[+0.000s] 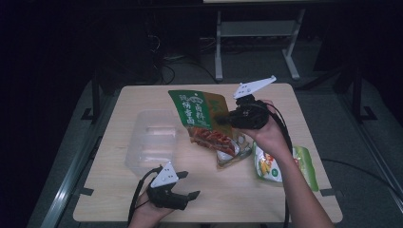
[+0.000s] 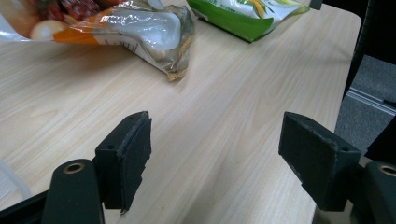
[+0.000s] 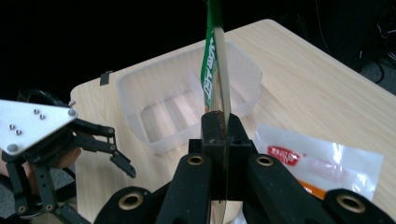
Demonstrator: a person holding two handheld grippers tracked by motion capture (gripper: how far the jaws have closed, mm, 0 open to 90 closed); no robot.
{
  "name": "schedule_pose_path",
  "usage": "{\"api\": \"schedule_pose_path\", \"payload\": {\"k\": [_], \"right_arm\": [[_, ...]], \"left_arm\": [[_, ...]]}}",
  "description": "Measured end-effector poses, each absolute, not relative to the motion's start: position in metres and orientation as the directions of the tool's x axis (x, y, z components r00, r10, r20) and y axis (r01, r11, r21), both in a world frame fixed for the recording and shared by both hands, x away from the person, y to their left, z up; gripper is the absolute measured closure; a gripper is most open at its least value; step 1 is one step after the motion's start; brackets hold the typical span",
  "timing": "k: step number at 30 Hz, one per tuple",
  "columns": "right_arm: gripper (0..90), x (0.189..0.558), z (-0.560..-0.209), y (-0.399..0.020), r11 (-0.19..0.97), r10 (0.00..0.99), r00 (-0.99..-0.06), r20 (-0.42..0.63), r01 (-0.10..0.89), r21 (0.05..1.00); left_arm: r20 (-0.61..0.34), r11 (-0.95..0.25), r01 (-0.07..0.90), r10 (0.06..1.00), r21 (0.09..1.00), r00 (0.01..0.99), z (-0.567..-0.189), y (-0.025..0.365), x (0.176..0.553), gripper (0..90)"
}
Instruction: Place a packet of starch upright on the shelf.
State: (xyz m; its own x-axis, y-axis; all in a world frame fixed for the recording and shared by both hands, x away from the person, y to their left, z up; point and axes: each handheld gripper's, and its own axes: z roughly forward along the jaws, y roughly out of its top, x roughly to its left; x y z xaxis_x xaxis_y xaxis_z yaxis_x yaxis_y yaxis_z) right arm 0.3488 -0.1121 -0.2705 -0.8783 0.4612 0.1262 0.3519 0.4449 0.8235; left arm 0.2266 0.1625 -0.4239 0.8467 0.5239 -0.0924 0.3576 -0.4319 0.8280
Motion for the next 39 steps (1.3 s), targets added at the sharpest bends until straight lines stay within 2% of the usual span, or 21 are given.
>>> {"api": "schedule_pose_path", "payload": {"k": [17, 28, 39], "right_arm": [[90.0, 0.367, -0.261, -0.076, 0.439, 0.424, -0.896, 0.132, 0.33, 0.835], [90.0, 0.39, -0.249, -0.038, 0.458, 0.391, -0.914, 0.109, 0.296, 0.838], [90.0, 0.41, -0.254, -0.006, 0.472, 0.377, -0.919, 0.116, 0.299, 0.829]], "left_arm": [[-0.084, -0.442, 0.35, 0.517, 0.826, 0.852, -0.425, 0.162, 0.226, 24.9], [-0.073, -0.455, 0.342, 0.512, 0.822, 0.856, -0.425, 0.163, 0.228, 24.9], [-0.085, -0.437, 0.351, 0.52, 0.828, 0.85, -0.426, 0.163, 0.228, 24.7]]}}
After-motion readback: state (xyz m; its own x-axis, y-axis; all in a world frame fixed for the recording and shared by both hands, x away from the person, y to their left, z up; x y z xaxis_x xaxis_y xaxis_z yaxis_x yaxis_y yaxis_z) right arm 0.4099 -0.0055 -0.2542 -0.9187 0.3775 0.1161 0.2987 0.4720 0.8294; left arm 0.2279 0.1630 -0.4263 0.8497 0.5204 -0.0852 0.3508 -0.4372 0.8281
